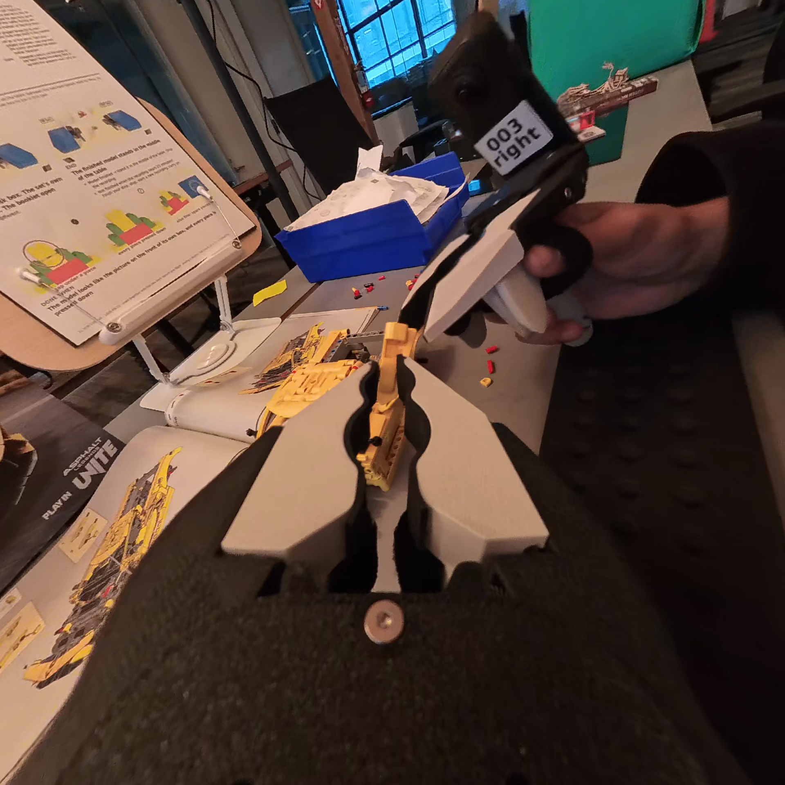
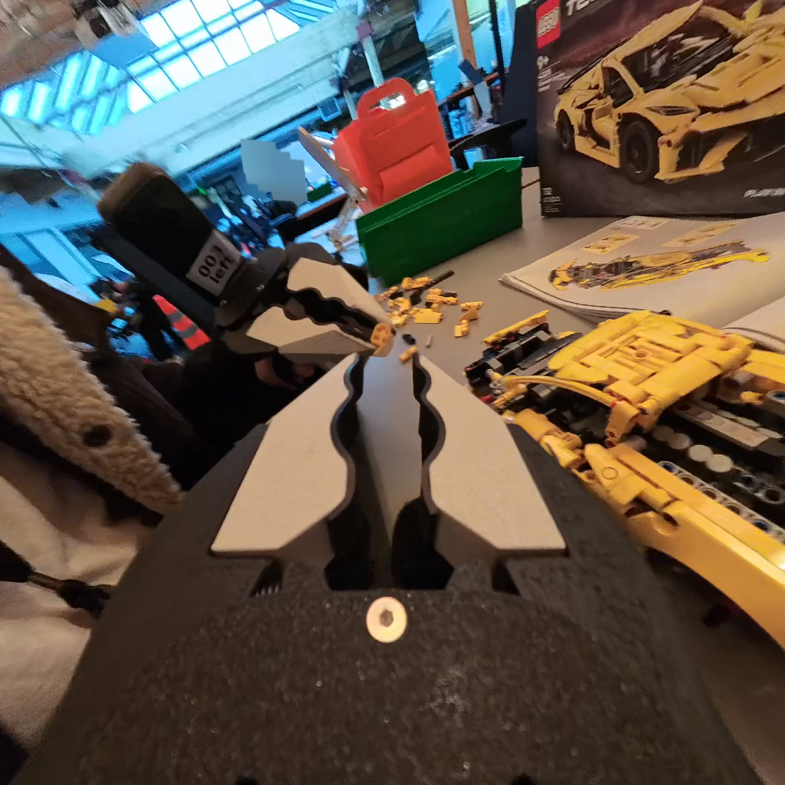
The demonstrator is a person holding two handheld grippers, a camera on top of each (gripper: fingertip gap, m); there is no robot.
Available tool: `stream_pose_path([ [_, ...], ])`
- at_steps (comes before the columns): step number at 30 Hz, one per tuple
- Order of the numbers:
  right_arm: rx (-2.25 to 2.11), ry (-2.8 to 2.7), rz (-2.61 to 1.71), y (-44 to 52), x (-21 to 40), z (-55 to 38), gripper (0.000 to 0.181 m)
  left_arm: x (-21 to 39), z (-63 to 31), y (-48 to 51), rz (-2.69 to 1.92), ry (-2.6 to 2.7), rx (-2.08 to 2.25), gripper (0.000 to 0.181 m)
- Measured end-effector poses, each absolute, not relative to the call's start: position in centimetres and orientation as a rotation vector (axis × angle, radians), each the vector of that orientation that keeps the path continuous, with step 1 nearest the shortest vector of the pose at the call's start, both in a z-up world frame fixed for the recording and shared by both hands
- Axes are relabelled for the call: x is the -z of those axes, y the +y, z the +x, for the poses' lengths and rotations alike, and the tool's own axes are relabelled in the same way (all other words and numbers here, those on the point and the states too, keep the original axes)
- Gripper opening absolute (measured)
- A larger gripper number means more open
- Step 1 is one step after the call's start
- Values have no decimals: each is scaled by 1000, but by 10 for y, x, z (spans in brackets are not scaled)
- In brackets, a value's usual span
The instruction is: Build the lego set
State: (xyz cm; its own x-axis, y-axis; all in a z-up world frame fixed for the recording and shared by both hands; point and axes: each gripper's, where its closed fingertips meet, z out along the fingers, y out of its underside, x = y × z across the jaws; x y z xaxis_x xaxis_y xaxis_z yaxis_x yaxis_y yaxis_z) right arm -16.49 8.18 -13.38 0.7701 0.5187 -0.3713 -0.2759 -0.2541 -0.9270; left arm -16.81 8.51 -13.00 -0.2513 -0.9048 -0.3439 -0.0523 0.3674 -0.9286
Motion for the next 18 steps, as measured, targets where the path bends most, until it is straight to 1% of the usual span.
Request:
stream_pose_path([
  [4, -865, -167, -1645, 80, 130, -168, 21, 133, -167, 83, -858, 1621, 1012, 8],
  [6, -854, -181, -1666, 80, 133, -170, 14, 135, -167, 81, -849, 1634, 1000, 8],
  [7, -838, -183, -1676, 80, 135, -170, 7, 135, -167, 80, -843, 1637, 993, 8],
  [10, -767, -221, -1699, 79, 137, -168, 5, 135, -167, 79, -867, 1627, 1026, 8],
  [12, -710, -267, -1665, 76, 131, -168, 3, 122, -169, 77, -933, 1549, 1228, 11],
  [13, -689, -286, -1642, 75, 127, -167, 2, 115, -170, 76, -990, 1492, 1395, 15],
  [14, -685, -306, -1604, 72, 121, -168, 1, 109, -172, 74, -1038, 1450, 1573, 27],
  [15, -690, -326, -1552, 68, 112, -170, 1, 103, -176, 69, -1055, 1435, 1738, 29],
  [18, -710, -370, -1467, 60, 99, -175, 2, 88, -183, 60, -1045, 1361, 2021, 29],
])
